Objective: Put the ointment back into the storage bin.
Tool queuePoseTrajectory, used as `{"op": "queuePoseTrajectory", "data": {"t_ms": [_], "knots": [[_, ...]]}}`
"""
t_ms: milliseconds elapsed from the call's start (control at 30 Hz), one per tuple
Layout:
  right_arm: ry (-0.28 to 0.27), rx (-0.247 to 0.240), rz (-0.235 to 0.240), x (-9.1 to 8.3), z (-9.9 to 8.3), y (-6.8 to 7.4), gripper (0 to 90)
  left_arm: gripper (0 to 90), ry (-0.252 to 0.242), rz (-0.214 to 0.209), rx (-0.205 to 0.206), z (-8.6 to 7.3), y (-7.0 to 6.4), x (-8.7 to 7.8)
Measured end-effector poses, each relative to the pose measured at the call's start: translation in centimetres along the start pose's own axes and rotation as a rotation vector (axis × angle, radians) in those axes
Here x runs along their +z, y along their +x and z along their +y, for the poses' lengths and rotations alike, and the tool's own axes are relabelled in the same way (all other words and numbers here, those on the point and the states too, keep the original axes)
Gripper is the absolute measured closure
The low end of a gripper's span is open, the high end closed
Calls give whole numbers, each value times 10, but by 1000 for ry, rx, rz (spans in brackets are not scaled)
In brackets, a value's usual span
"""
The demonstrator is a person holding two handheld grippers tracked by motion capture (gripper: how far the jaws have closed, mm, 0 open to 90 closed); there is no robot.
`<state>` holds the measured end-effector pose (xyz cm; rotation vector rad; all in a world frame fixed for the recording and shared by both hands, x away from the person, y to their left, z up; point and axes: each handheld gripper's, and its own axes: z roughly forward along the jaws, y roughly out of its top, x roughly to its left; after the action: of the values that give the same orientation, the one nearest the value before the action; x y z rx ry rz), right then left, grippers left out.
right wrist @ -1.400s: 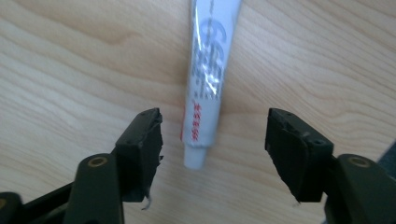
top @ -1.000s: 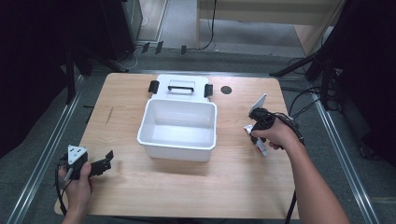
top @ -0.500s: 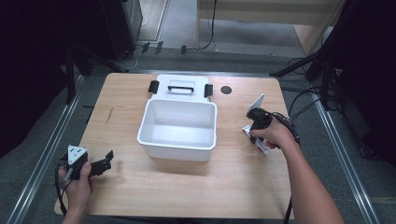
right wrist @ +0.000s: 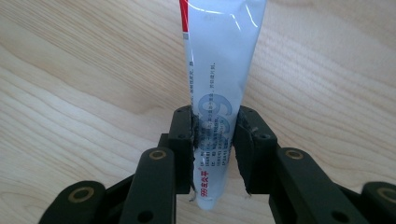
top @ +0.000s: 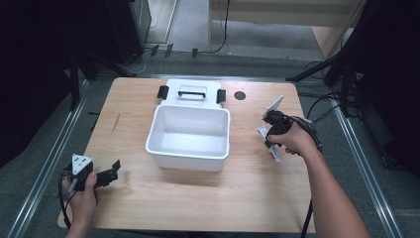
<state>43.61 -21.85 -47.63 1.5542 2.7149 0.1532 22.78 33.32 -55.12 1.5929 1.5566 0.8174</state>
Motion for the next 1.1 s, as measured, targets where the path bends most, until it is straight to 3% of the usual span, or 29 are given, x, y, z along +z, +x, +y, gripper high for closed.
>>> {"op": "queuePoseTrajectory", "data": {"t_ms": [333,667,1100], "knots": [[-42,-24,1,-12,2,3,711,0,1,0,0,0,0,0],[-132,-77,-17,-34,7,13,712,0,1,2,1,0,0,0],[-174,-105,-15,-50,11,21,713,0,2,1,0,0,0,0]]}}
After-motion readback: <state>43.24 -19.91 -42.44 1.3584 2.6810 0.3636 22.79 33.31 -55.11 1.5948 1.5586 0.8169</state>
